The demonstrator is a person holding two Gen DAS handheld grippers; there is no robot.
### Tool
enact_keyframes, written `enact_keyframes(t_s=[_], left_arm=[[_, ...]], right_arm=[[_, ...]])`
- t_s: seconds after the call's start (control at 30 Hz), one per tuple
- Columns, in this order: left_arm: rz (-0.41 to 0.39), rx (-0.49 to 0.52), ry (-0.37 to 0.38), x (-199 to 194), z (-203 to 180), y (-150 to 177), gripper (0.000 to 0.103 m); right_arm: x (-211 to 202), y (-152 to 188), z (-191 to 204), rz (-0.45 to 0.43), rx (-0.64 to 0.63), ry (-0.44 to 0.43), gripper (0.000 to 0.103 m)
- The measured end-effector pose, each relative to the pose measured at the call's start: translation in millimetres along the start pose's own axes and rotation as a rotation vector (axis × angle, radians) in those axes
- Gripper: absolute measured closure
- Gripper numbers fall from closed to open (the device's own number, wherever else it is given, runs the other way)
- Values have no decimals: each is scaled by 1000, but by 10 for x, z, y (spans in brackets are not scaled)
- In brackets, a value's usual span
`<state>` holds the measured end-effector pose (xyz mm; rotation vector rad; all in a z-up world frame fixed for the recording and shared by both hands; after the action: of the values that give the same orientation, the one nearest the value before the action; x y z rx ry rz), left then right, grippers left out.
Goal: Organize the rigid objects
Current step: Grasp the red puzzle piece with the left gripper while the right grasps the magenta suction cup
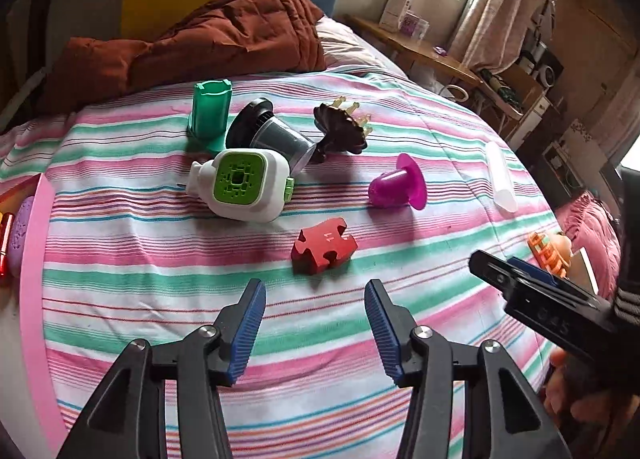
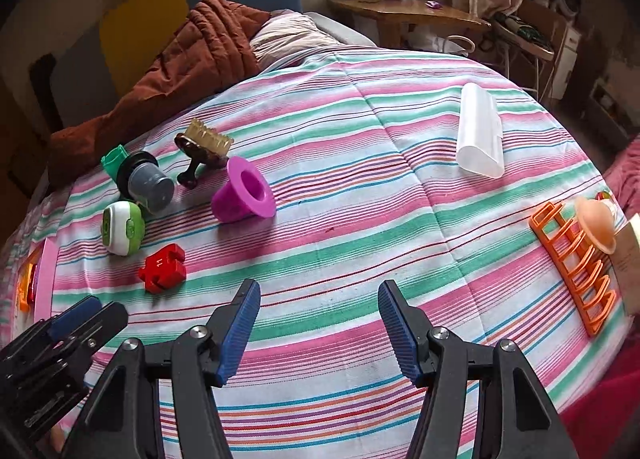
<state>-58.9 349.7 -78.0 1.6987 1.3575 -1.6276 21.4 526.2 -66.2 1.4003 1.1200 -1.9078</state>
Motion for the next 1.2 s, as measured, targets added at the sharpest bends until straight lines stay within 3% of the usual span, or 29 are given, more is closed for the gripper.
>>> enact_keyframes(t_s=[0.1, 0.33, 0.4, 0.7, 0.8, 0.87, 0.97, 1.03, 1.1, 1.2], left_arm=[[0, -2, -62, 164, -95, -136, 48], [18, 7, -102, 455, -179, -278, 48], [-3, 26, -110, 461, -157, -239, 54], [-89, 98, -117, 215, 193, 186, 54], [-111, 56, -61, 144, 363, 274, 54], [-129, 43, -34, 140, 418, 296, 54], [-139, 58, -57, 148, 400, 318, 54], [-146, 59, -56, 164, 395, 326, 54], [-151, 53, -35, 162, 426, 330, 54], [-156, 43, -7, 161, 458, 328, 54]], right_arm=[[-6, -37, -20, -10, 8, -3, 41], [15, -57, -36, -9, 10, -13, 41], [25, -53, -30, -5, 5, -16, 41], [-14, -28, 111, -51, -59, -91, 41], [-24, -31, 207, -68, -79, -106, 41], [-37, -128, 271, -60, -72, -138, 41], [-48, -408, 420, -82, -79, -140, 41], [59, -637, 501, -51, -72, -118, 45], [199, -806, 497, -12, -32, -131, 62], [396, -929, 385, 61, 46, -192, 75]])
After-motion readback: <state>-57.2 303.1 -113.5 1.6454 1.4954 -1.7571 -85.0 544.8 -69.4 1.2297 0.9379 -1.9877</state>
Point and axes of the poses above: each gripper's, at about its wrist camera, not at the fingertips, and x roughly the way its jaws point, z to its left, y to its underside, the point moved 1 cm from there along x, roughly the way its jaws point, and after that the axes turned 14 degrees about z, right-handed, at the moved point
